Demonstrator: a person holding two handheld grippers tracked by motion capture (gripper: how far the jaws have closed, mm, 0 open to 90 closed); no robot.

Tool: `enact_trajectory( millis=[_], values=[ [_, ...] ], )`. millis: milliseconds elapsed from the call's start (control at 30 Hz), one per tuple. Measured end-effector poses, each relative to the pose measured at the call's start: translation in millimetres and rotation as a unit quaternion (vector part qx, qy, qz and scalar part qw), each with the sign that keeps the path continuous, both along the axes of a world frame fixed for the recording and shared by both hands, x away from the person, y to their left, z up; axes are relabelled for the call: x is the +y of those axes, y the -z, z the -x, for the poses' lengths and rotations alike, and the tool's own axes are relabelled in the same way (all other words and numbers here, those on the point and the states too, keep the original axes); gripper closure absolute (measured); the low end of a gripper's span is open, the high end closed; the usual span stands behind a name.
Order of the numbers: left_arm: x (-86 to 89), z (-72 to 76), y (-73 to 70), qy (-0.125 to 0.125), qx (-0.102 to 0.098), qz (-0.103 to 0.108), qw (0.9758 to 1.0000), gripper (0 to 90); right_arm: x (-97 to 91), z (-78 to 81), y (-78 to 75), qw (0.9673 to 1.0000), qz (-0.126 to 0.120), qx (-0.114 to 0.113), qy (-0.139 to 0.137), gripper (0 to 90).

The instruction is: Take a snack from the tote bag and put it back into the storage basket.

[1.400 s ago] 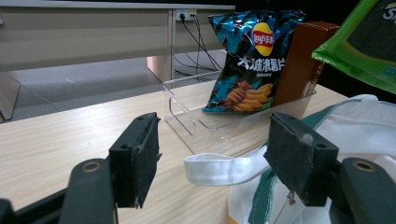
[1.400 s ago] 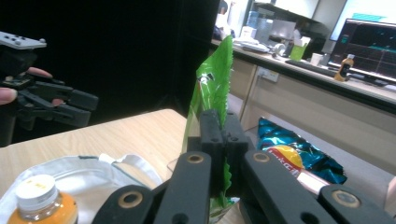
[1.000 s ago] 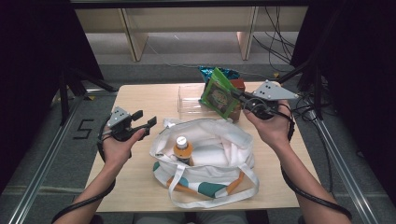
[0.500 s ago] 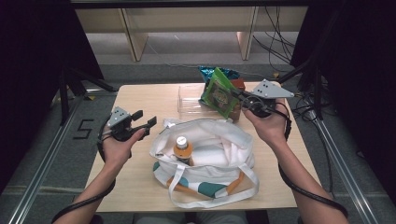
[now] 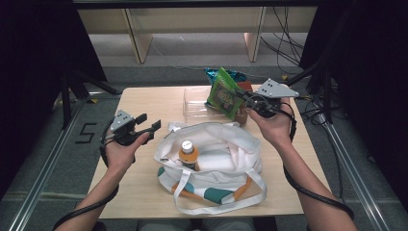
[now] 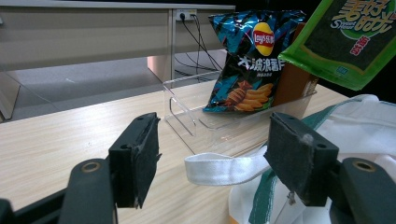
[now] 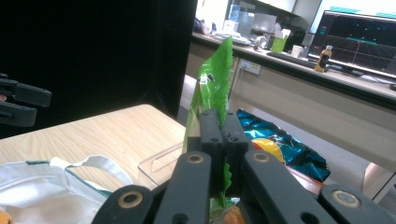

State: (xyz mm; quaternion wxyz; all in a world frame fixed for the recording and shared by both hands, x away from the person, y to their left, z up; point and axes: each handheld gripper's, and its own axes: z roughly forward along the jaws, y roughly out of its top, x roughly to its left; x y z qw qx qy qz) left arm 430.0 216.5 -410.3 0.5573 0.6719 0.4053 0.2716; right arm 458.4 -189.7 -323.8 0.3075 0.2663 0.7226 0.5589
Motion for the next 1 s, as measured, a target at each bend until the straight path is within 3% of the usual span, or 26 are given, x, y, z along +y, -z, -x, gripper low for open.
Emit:
enact_trajectory(
  millis=[167,200,333,367,433,467,733,767,900,1000],
  values=[
    [0.0,0.1,-0.2,0.001,-0.001,0.0,1.0,33.5,0.6,-4.3,-1.0,0.9998,0.003,-0.016,0.007,90.0],
    [0.0,0.2,-0.3,0.0,-0.001,0.0,1.0,33.5,1.9,-3.5,-0.7,1.0,-0.004,-0.002,0.007,90.0],
    [0.8,0.1,-0.7,0.0,-0.002,-0.002,1.0,33.5,2.9,-6.4,0.1,0.9999,0.004,-0.009,0.009,90.0],
    [0.9,0.0,-0.6,0.0,-0.002,-0.002,1.0,33.5,4.1,-6.3,0.7,1.0,-0.001,0.0,0.005,90.0],
    [0.9,0.1,-0.6,0.0,-0.002,-0.002,1.0,33.5,4.0,-8.5,0.8,0.9999,0.006,-0.012,0.009,90.0],
    [0.9,0.0,-0.6,0.0,-0.002,-0.002,1.0,33.5,5.0,-8.1,1.4,0.9999,0.002,-0.001,0.01,90.0],
    [1.4,0.1,-0.7,-0.001,-0.001,-0.002,1.0,33.5,7.0,-13.5,1.6,0.9999,0.002,-0.006,0.009,90.0],
    [1.2,0.0,-0.4,-0.001,-0.001,0.0,1.0,33.5,7.1,-12.8,1.8,1.0,0.002,0.004,0.008,90.0],
    [0.8,0.0,-0.2,0.0,-0.002,-0.003,1.0,33.5,6.2,-15.7,1.7,0.9998,0.008,-0.01,0.012,90.0],
    [0.4,0.1,-0.3,-0.001,0.0,0.0,1.0,33.5,6.9,-16.1,1.5,0.9999,0.003,0.003,0.012,90.0]
  ],
)
